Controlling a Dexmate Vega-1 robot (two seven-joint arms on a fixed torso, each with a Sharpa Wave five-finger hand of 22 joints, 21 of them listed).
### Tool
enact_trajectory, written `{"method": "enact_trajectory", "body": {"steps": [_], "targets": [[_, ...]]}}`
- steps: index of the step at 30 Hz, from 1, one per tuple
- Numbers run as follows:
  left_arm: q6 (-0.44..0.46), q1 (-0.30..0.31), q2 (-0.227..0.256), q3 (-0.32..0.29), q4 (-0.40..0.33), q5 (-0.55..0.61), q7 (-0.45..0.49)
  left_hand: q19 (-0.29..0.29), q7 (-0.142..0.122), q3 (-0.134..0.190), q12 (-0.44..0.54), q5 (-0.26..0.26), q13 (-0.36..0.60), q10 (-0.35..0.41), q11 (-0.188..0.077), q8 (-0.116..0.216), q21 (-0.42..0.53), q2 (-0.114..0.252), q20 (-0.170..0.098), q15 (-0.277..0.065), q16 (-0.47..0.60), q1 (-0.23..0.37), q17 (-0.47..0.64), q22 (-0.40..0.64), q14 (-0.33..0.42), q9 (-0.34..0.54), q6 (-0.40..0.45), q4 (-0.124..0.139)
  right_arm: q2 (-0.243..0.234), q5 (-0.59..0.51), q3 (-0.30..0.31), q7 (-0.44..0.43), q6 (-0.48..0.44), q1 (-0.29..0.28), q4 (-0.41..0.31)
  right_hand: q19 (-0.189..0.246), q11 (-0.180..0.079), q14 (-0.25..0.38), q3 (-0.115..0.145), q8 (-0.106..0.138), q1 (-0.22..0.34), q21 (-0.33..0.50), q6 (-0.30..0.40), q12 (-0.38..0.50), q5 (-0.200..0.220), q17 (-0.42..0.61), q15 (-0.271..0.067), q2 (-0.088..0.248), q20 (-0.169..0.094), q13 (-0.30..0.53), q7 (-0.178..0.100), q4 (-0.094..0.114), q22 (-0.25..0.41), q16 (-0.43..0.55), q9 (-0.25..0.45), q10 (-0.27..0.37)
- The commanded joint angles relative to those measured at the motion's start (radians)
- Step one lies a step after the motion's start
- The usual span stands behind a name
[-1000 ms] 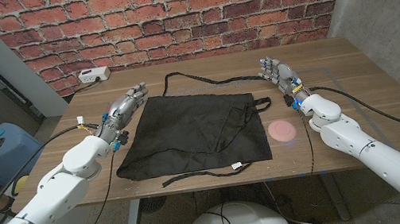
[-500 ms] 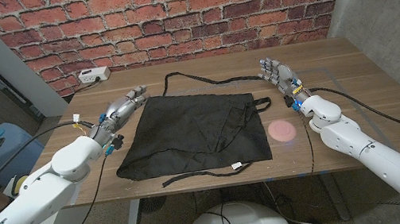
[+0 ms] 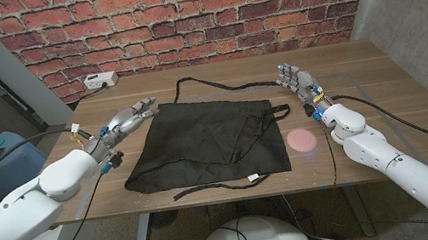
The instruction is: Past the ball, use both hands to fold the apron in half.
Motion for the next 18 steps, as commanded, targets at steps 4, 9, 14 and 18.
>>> {"method": "enact_trajectory", "body": {"steps": [4,9,14,18], "targets": [[0.042,0.160,0.000,-0.172,-0.066,0.201,-0.023,-0.015,-0.038,-0.040,-0.001,-0.010,0.001,0.005,-0.032,0.003,-0.006,-0.015,0.017,-0.023,0.006,-0.061,0.006,0.005,0.000,0.003,0.012,0.028,0.001,-0.018,-0.009,-0.001,0.000,0.012,0.006,-0.007,0.000,-0.004,-0.001,0.005,0.009,0.005,0.003,0.005,0.000,0.001,-0.016,0.004,-0.034,0.003,-0.001,-0.003,0.002,0.006,0.003,-0.003],[0.068,0.200,-0.032,-0.208,-0.094,0.324,-0.004,-0.026,-0.050,-0.068,-0.001,-0.024,0.000,0.007,-0.041,0.004,-0.007,-0.022,0.015,-0.031,0.007,-0.109,0.009,0.005,-0.002,0.004,0.016,0.059,0.003,-0.021,-0.010,-0.002,0.001,0.020,0.013,-0.008,0.000,-0.004,-0.001,0.005,0.010,0.005,0.003,0.005,0.000,0.001,-0.015,0.005,-0.034,0.003,-0.001,-0.003,0.002,0.006,0.003,-0.003],[0.107,0.245,-0.057,-0.251,-0.131,0.456,-0.007,-0.048,-0.062,-0.086,-0.002,-0.035,0.000,0.007,-0.046,0.003,-0.012,-0.024,0.008,-0.035,0.008,-0.151,0.010,0.006,0.001,0.004,0.017,0.088,0.008,-0.021,-0.010,0.000,0.005,0.026,0.021,-0.008,0.001,-0.004,-0.002,0.005,0.009,0.006,0.003,0.006,0.000,0.001,-0.015,0.005,-0.034,0.003,0.000,-0.003,0.002,0.006,0.003,-0.002],[0.134,0.264,-0.076,-0.272,-0.153,0.529,-0.034,-0.074,-0.072,-0.096,-0.005,-0.041,-0.001,0.001,-0.049,0.000,-0.017,-0.021,0.005,-0.038,0.007,-0.183,0.010,0.005,-0.001,0.004,0.011,0.111,0.011,-0.021,-0.012,0.005,0.008,0.030,0.029,-0.008,0.001,-0.005,-0.002,0.005,0.009,0.006,0.002,0.006,0.000,0.001,-0.015,0.004,-0.034,0.003,-0.001,-0.003,0.002,0.006,0.003,-0.002]]}}
